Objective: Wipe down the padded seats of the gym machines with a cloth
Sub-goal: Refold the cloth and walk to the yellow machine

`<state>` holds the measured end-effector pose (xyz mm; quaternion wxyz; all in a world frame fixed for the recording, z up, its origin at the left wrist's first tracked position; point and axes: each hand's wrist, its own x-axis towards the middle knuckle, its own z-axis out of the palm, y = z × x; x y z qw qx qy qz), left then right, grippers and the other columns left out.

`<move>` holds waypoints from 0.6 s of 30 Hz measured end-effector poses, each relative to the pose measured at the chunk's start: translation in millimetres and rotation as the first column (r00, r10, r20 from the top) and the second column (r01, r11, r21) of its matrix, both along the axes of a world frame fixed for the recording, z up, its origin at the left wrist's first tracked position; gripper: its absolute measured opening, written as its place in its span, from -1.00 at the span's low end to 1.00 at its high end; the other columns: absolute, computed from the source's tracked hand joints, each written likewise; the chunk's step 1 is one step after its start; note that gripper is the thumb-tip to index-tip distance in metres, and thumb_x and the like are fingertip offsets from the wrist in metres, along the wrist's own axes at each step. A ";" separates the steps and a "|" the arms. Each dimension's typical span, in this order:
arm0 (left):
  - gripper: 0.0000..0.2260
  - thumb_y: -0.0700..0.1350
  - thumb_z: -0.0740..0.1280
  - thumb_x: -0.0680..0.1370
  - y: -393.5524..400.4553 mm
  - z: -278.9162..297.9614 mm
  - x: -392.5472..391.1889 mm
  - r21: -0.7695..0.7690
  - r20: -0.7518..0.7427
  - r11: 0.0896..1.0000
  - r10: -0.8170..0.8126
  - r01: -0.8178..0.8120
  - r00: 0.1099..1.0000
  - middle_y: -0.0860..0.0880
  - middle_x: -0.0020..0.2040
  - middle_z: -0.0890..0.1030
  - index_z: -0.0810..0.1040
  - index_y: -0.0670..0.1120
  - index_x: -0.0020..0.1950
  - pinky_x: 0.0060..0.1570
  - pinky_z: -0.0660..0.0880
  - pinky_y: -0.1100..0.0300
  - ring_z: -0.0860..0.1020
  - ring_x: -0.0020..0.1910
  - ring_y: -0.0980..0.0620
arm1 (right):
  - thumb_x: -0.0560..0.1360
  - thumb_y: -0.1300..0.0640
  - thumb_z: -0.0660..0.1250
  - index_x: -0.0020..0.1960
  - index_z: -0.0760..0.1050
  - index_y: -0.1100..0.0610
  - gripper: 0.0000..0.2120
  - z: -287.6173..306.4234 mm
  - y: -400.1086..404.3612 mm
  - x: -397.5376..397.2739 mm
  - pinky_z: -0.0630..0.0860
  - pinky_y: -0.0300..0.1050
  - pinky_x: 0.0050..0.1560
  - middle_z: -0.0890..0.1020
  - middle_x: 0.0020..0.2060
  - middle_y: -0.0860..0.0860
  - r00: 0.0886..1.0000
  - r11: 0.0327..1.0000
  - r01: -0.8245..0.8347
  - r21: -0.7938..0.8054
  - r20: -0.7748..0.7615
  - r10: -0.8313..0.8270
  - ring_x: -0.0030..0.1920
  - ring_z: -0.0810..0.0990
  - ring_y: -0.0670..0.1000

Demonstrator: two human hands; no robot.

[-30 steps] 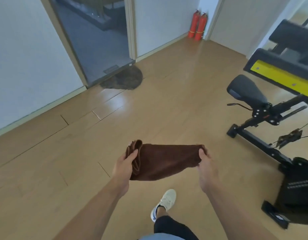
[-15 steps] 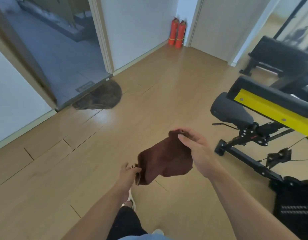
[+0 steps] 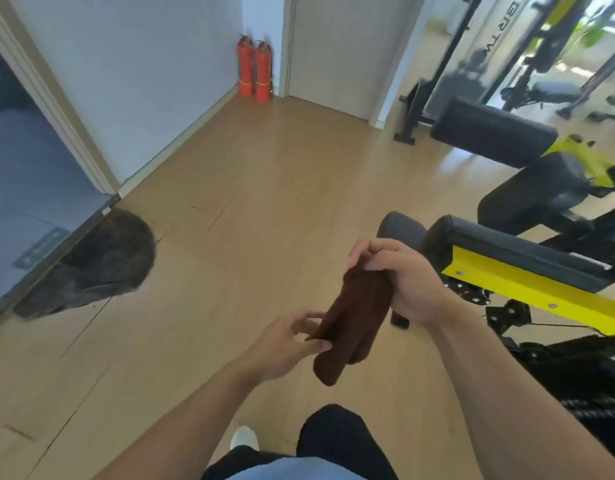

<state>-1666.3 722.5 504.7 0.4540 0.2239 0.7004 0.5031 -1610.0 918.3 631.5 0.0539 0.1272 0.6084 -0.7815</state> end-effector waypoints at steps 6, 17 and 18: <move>-0.83 -0.05 0.36 0.62 58.7 -19.6 -97.5 -0.085 0.041 0.996 0.040 -0.036 0.998 -0.02 -0.18 0.74 0.72 -0.07 0.07 -0.18 0.48 0.28 0.65 -0.24 0.12 | 0.58 0.29 0.21 -0.20 0.70 0.09 -0.66 -5.2 73.1 -93.7 0.61 -0.04 -0.09 0.68 -0.24 0.08 0.853 0.851 0.516 0.093 0.038 -0.521 -0.15 0.65 0.08; -0.72 0.11 0.32 0.62 237.1 25.3 -256.2 -0.111 -0.024 0.916 0.384 -0.385 0.923 -0.04 -0.07 0.76 0.71 -0.06 0.08 -0.18 0.67 0.13 0.73 -0.11 0.04 | 0.66 0.01 0.30 -0.08 0.57 -0.10 -0.84 -57.8 239.7 -249.1 0.52 -0.25 -0.07 0.65 -0.10 -0.18 0.625 0.621 0.732 0.280 0.086 -0.776 -0.03 0.59 -0.15; -0.72 0.11 0.33 0.62 258.7 28.8 -265.5 -0.119 -0.011 0.910 0.398 -0.396 0.917 -0.04 -0.07 0.76 0.71 -0.05 0.07 -0.09 0.69 0.06 0.73 -0.08 0.02 | 0.66 0.00 0.31 -0.12 0.57 -0.10 -0.82 -63.0 249.0 -254.1 0.53 -0.26 -0.08 0.67 -0.10 -0.17 0.620 0.618 0.732 0.286 0.095 -0.779 -0.02 0.62 -0.14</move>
